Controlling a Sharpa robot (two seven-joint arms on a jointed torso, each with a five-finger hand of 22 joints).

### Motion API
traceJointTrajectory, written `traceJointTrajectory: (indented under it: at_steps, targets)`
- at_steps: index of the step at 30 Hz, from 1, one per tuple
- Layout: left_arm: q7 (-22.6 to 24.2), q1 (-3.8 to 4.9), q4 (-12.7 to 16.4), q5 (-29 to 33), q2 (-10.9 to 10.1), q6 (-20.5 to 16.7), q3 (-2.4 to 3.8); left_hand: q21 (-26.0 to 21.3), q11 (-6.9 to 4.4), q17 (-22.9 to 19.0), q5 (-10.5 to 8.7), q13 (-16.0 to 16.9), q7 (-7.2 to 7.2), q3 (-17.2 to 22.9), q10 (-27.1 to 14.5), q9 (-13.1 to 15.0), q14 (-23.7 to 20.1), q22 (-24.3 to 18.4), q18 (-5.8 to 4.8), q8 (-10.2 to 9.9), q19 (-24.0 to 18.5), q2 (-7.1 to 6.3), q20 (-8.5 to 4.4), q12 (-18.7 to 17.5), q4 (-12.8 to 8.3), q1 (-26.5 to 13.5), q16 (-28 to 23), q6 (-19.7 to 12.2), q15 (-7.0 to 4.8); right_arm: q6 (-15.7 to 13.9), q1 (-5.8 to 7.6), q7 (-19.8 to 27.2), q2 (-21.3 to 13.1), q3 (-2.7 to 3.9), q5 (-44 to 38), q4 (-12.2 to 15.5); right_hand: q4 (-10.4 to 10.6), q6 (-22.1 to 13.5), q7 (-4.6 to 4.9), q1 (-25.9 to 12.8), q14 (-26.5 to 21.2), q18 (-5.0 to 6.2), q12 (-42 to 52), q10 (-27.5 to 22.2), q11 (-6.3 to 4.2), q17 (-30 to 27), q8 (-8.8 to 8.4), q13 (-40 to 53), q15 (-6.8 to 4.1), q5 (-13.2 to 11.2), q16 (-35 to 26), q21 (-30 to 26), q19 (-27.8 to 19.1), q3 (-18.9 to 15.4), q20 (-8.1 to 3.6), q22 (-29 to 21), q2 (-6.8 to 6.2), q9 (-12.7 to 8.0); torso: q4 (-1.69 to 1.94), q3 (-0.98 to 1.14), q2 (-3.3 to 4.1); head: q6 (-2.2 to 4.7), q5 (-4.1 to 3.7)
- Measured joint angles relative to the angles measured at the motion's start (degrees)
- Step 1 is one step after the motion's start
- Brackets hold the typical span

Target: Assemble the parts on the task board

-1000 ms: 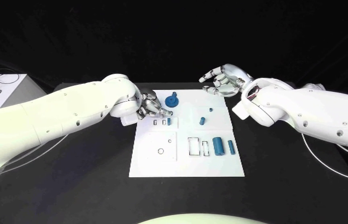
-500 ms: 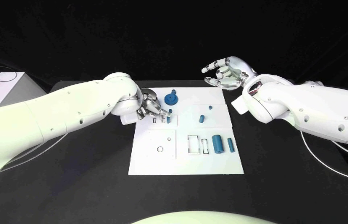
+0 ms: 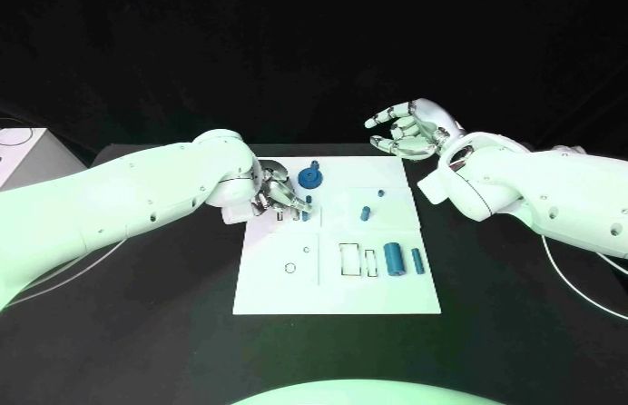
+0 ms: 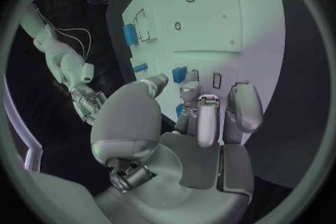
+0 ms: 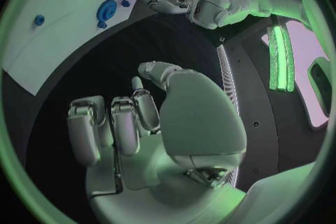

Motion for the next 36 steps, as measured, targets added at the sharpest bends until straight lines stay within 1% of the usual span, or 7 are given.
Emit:
traceJointTrajectory:
  at_steps: [5,9,14,19,29,36]
  targets:
    - [0.0,-0.01,-0.4,0.0,0.3,0.3,0.00,0.0,0.00,0.0,0.00,0.0,0.00,0.0,0.0,0.0,0.0,0.0,0.00,0.0,0.0,0.00,0.00,0.0,0.0,0.0,0.0,0.0,0.00,-0.1,0.00,0.0,0.1,0.00,0.0,-0.1,0.0,0.0,0.00,0.0,0.0,0.00,0.0,0.0,0.00,0.0,0.00,0.0,0.00,0.0,0.0,0.0,0.0,0.0,0.00,0.0,0.00,0.0,-0.03,0.00,0.01,0.04,0.01]
    - [0.0,-0.01,-0.8,0.0,0.5,0.4,-0.02,0.0,0.00,0.0,0.00,0.0,0.00,0.0,0.0,0.1,0.0,0.0,0.00,0.0,0.0,0.00,0.00,0.0,0.0,0.0,0.0,0.0,0.00,-0.2,0.00,0.1,0.1,0.00,0.0,-0.1,0.0,0.0,0.00,0.0,0.0,0.00,0.0,0.0,0.00,0.0,0.00,0.0,0.00,0.0,0.0,0.0,0.0,0.0,0.00,0.0,0.00,0.0,-0.03,0.01,0.05,-0.10,-0.16]
    - [0.0,-0.01,-1.0,0.1,0.6,0.6,-0.09,0.0,0.00,0.0,0.00,0.0,0.00,0.0,0.0,0.1,0.0,0.0,0.00,0.0,0.0,0.00,0.00,0.0,0.0,0.0,0.0,0.0,0.00,-0.2,0.00,0.1,0.2,0.00,0.0,-0.1,0.0,0.0,0.00,0.0,0.0,0.00,0.0,0.0,0.00,0.0,0.00,0.0,0.00,0.0,0.0,0.0,0.0,0.0,0.00,0.0,0.00,0.0,-0.03,0.00,0.13,-0.07,-0.53]
    - [0.0,-0.02,-1.1,0.1,0.7,0.7,-0.11,0.0,0.00,0.0,0.00,0.0,0.00,0.0,0.0,0.0,0.0,0.0,0.00,0.0,0.0,0.00,0.00,0.0,0.0,0.0,0.0,0.0,0.00,-0.1,0.00,0.1,0.3,0.00,0.0,-0.1,0.0,0.0,0.00,0.0,0.0,0.00,0.0,0.0,0.00,0.0,0.00,0.0,0.00,0.0,0.0,0.0,0.0,0.0,0.00,0.0,0.00,0.0,-0.03,0.02,0.19,-0.41,-0.78]
    - [0.0,-0.02,-1.7,0.2,1.1,0.8,-0.12,0.0,0.00,0.0,0.00,0.0,0.00,0.0,0.0,0.1,0.0,0.0,0.00,0.0,0.0,0.12,0.00,0.0,0.0,0.1,0.0,0.0,0.00,-0.1,0.00,0.0,0.5,-0.01,0.0,-0.2,0.0,0.0,0.00,0.0,0.0,0.00,0.0,0.0,0.01,0.0,0.00,0.0,0.00,0.0,0.0,0.0,0.0,0.0,0.00,0.0,0.00,0.0,0.01,0.04,0.16,-0.53,-0.84]
    - [0.0,-0.02,-2.0,0.3,1.4,1.0,-0.15,0.0,0.00,0.0,0.00,0.0,0.00,0.0,0.0,0.2,0.0,0.1,0.00,0.0,0.0,0.25,0.00,0.0,0.0,0.3,0.0,0.0,0.00,0.1,0.00,0.0,0.7,-0.01,0.0,-0.2,0.0,0.0,-0.01,0.0,0.0,0.00,0.0,0.0,0.01,0.0,0.00,0.0,0.00,0.0,0.0,0.0,0.0,0.0,0.00,0.0,0.00,0.0,0.01,0.06,0.12,-0.81,-0.90]
